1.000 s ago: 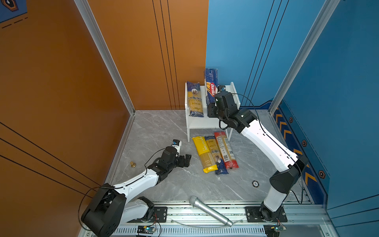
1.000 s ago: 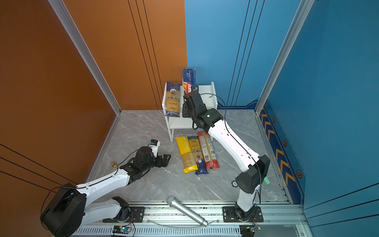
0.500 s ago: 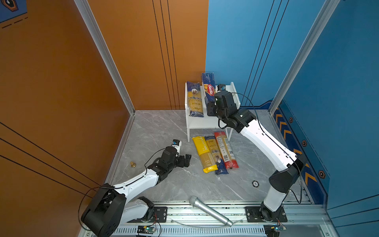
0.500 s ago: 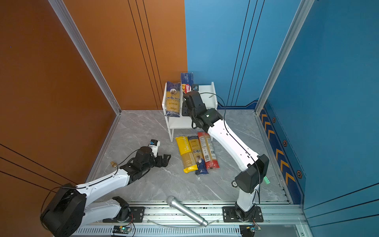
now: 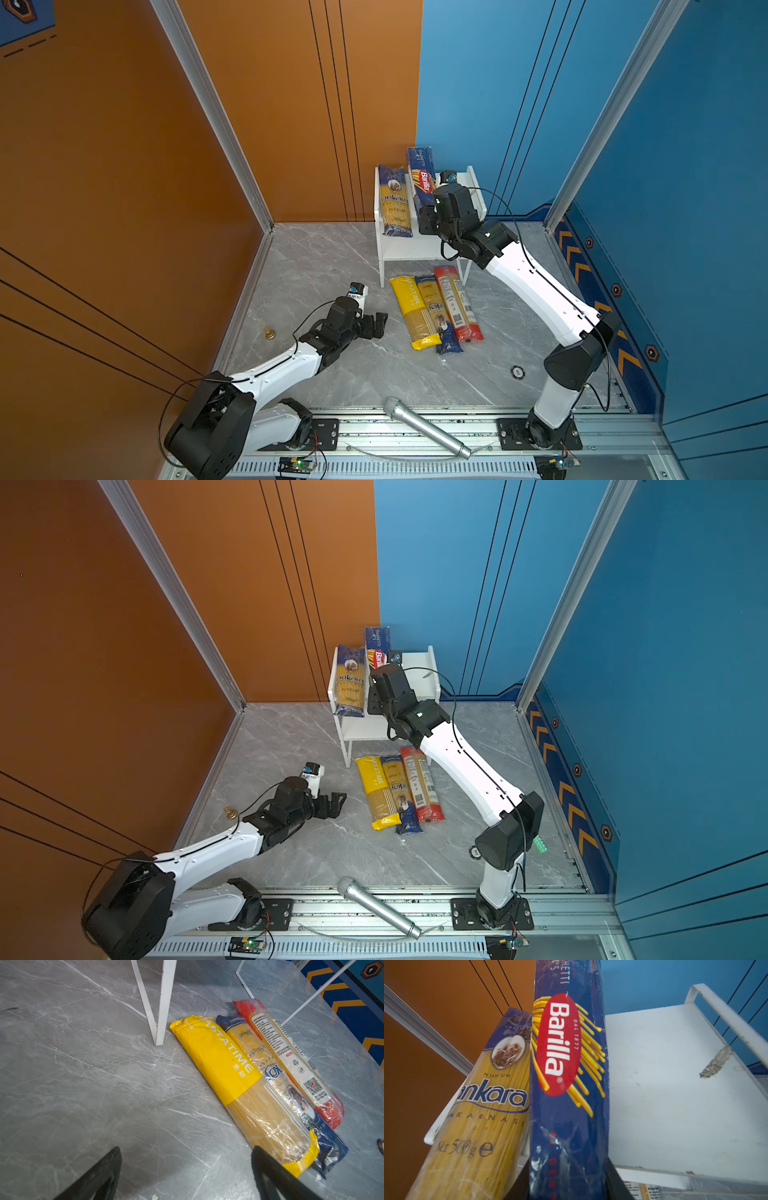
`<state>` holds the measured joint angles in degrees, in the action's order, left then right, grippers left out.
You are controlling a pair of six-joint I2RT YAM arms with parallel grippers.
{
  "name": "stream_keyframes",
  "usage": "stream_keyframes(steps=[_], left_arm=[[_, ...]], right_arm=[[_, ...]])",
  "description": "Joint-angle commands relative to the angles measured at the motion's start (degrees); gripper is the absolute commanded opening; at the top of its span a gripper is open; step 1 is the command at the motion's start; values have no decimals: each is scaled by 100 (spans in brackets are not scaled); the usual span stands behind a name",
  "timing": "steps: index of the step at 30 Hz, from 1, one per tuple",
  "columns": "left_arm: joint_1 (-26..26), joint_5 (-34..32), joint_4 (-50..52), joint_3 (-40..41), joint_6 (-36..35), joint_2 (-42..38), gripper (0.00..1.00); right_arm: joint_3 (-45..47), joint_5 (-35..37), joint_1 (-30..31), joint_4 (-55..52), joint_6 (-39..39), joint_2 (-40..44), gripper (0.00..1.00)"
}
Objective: Arrange pasta packages on shelves
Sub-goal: Place the pasta box on the shelf.
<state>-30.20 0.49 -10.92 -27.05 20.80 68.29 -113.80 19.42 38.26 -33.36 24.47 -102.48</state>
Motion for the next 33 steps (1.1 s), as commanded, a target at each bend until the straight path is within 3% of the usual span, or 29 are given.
stream_keyframes(steps=[1,10,33], left_arm=[[-47,-51,73,-19,-67,-44,98],[-48,-49,73,-21,-84,-36,98],[-49,-84,86,32,-78,-103,98]], right_arm=[[-2,229,-22,304,93,-290,34],[-10,630,50,236,58,-308,34],[-20,588,72,172,45,-419,40]])
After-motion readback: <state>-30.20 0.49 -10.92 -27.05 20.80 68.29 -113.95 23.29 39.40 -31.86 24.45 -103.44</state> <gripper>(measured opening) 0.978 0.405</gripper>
